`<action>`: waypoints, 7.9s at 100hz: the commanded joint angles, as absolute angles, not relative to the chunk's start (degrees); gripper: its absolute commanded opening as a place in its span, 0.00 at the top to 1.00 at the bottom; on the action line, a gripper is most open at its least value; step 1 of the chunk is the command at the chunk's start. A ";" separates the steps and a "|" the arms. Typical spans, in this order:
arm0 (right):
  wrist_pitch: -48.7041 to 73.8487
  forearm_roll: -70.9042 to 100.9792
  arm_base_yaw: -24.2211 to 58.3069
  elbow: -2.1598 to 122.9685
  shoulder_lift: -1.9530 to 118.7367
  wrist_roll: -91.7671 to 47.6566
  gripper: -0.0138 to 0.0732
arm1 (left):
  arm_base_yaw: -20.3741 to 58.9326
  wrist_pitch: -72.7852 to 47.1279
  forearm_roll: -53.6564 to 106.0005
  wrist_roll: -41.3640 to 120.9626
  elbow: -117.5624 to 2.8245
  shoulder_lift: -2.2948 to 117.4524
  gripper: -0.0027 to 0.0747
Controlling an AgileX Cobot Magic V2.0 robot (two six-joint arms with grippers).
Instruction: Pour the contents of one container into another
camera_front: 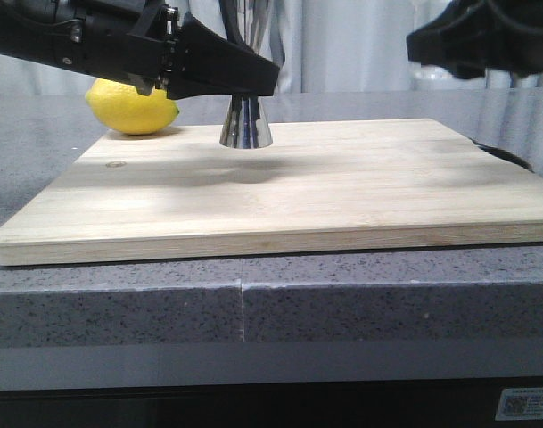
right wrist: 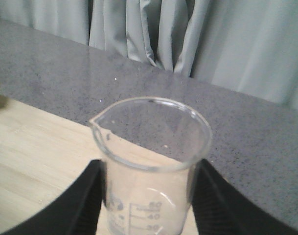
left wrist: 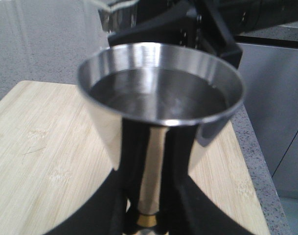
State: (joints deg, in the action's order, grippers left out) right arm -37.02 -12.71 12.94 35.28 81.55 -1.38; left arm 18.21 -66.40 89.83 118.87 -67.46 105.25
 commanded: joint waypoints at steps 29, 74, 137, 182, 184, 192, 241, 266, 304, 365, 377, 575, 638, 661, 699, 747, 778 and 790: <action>-55.49 -8.40 12.35 36.00 91.45 -1.37 0.80 | 18.77 -71.79 94.16 118.54 -69.16 101.96 0.99; -60.56 -7.92 11.61 39.58 99.04 -1.37 0.80 | 18.77 -71.68 94.16 118.54 -69.16 101.96 0.99; -54.19 -8.84 11.17 45.52 99.16 -1.46 0.80 | 18.77 -71.57 94.06 118.54 -69.16 101.96 0.99; -53.28 -8.96 11.17 45.52 99.41 -1.46 0.80 | 18.77 -71.57 94.06 118.54 -69.16 101.96 0.99; -53.28 -8.96 11.17 45.52 99.52 -1.46 0.80 | 18.77 -71.57 94.06 118.54 -69.16 101.96 0.99; -53.62 -8.96 11.17 45.52 100.17 -1.46 0.80 | 18.77 -71.57 94.06 118.54 -69.16 101.96 0.99; -54.36 -8.96 11.17 45.52 103.16 -1.46 0.80 | 18.77 -71.57 94.06 118.54 -69.16 101.96 0.99; -55.24 -8.96 11.17 45.52 103.53 -1.46 0.80 | 18.77 -71.57 94.06 118.54 -69.16 101.96 0.99; -55.55 -8.96 11.17 45.52 103.53 -1.46 0.80 | 18.77 -71.04 94.06 118.54 -69.16 101.96 0.99; -55.22 -8.96 11.17 45.52 103.53 -1.46 0.50 | 18.77 -71.01 94.06 118.54 -69.16 101.96 0.99; -55.22 -8.96 11.17 45.52 103.53 -1.46 0.40 | 18.77 -71.01 94.06 118.54 -69.16 101.96 0.99; -36.68 -8.54 12.40 44.52 89.34 -1.36 0.26 | 18.77 -70.52 93.96 118.54 -69.16 101.96 0.99; -16.62 -8.54 13.11 44.52 66.72 -1.36 0.26 | 18.77 -69.44 94.08 118.54 -69.16 101.96 0.99; -9.08 -8.54 13.11 44.52 57.60 -1.36 0.27 | 18.77 -69.44 94.20 118.54 -69.16 101.96 0.99; -1.60 -9.50 13.11 44.52 49.72 -1.36 0.29 | 18.77 -68.36 94.59 119.23 -69.16 101.96 0.99; 2.73 -11.60 13.11 44.52 45.83 -1.36 0.65 | 18.67 -66.87 97.55 122.34 -69.16 103.55 0.99; 3.53 -11.86 13.11 43.88 44.07 -1.36 0.66 | 18.67 -66.54 99.18 124.57 -69.16 103.55 0.99; 3.90 -11.86 13.11 43.88 44.07 -1.36 0.66 | 18.67 -66.18 99.18 124.80 -69.16 103.55 0.99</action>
